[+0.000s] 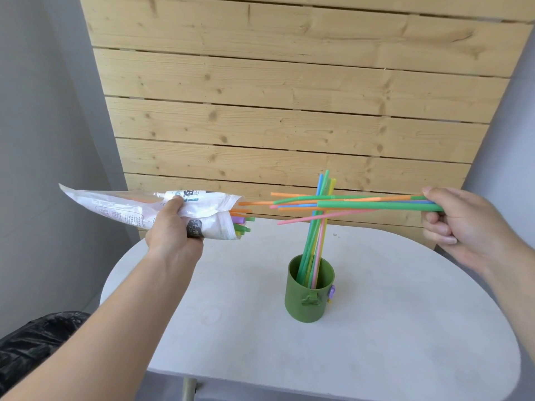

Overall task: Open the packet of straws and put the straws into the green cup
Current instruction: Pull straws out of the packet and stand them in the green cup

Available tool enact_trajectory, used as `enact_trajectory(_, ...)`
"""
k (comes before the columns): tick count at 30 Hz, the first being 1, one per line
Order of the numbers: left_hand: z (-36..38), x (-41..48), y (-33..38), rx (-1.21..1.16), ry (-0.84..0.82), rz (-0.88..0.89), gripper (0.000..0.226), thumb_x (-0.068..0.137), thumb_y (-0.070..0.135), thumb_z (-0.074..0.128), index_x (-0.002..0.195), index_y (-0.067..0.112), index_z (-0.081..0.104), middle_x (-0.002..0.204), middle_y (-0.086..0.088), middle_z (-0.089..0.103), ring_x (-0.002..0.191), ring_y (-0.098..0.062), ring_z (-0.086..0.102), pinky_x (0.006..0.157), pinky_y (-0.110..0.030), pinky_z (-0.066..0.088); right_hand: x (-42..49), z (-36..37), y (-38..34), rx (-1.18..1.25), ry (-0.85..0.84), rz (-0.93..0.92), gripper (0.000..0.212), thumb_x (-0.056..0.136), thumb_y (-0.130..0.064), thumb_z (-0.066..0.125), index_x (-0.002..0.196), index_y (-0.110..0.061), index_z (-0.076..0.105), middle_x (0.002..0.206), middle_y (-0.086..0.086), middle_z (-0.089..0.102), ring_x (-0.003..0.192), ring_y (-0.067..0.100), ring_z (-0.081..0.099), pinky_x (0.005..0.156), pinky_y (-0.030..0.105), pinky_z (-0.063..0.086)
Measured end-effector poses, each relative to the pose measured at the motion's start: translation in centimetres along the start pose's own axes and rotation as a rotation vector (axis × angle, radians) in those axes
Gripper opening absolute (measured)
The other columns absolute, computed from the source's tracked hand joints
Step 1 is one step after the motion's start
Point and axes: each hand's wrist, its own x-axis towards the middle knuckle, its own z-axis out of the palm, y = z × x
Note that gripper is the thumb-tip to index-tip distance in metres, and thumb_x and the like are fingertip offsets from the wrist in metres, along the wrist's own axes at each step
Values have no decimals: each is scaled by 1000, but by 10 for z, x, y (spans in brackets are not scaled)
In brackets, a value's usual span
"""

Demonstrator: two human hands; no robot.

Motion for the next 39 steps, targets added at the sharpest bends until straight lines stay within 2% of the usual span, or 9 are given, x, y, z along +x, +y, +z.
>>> enact_trajectory(6, -2, -2, 2, 15, 14, 15, 35, 94, 8, 74, 125, 13, 58, 113, -5, 75, 88, -20, 77, 88, -45, 65, 3, -28, -5, -63, -8, -3, 24, 98, -19, 54, 76, -11, 48, 56, 3, 36, 34, 8, 26, 32, 15, 18)
enact_trajectory(10, -2, -1, 2, 17, 3, 19, 44, 93, 10, 76, 133, 12, 58, 115, -5, 76, 94, -21, 79, 88, -47, 65, 7, -42, -16, -69, 10, -33, 27, 97, -18, 55, 72, -11, 48, 50, -1, 38, 32, 6, 25, 30, 12, 19)
enact_trajectory(13, 0, -4, -1, 32, -5, 9, 40, 93, 10, 76, 129, 13, 58, 113, -5, 76, 92, -20, 78, 88, -44, 65, 11, -46, -30, -114, -8, -50, 28, 98, -18, 53, 71, -11, 47, 50, 1, 37, 31, 6, 24, 30, 11, 20)
enact_trajectory(19, 5, -5, -8, 40, -98, -32, 36, 95, 13, 73, 129, 9, 62, 119, -7, 77, 104, -23, 78, 92, -44, 63, 11, -35, -57, -326, -66, -66, 26, 99, -16, 55, 75, -8, 48, 46, 1, 40, 36, 10, 23, 33, 15, 16)
enact_trajectory(24, 4, -6, -12, 48, -135, -50, 41, 95, 13, 73, 134, 10, 62, 120, -6, 77, 102, -21, 78, 88, -40, 64, 12, -20, -75, -454, -110, -53, 23, 100, -16, 56, 79, -6, 52, 47, 4, 40, 34, 10, 24, 36, 17, 15)
enact_trajectory(29, 1, -7, -15, 61, -157, -58, 43, 95, 14, 72, 136, 8, 62, 125, -7, 76, 108, -23, 77, 91, -41, 64, 17, -17, -82, -514, -106, -31, 28, 99, -15, 56, 74, -7, 51, 42, 0, 39, 32, 9, 24, 35, 16, 15)
enact_trajectory(34, -1, -3, -18, 61, -173, -62, 47, 94, 16, 73, 139, 8, 60, 130, -8, 75, 111, -25, 76, 97, -45, 61, 19, -30, -82, -530, -112, -14, 22, 100, -17, 55, 82, -5, 53, 46, 3, 37, 34, 10, 22, 34, 15, 16)
enact_trajectory(39, 1, -4, -26, 69, -187, -75, 47, 94, 15, 74, 138, 8, 61, 127, -10, 76, 109, -26, 77, 98, -48, 61, 16, -37, -84, -551, -99, -5, 23, 100, -16, 55, 81, -5, 52, 49, 5, 36, 35, 10, 20, 33, 14, 17)
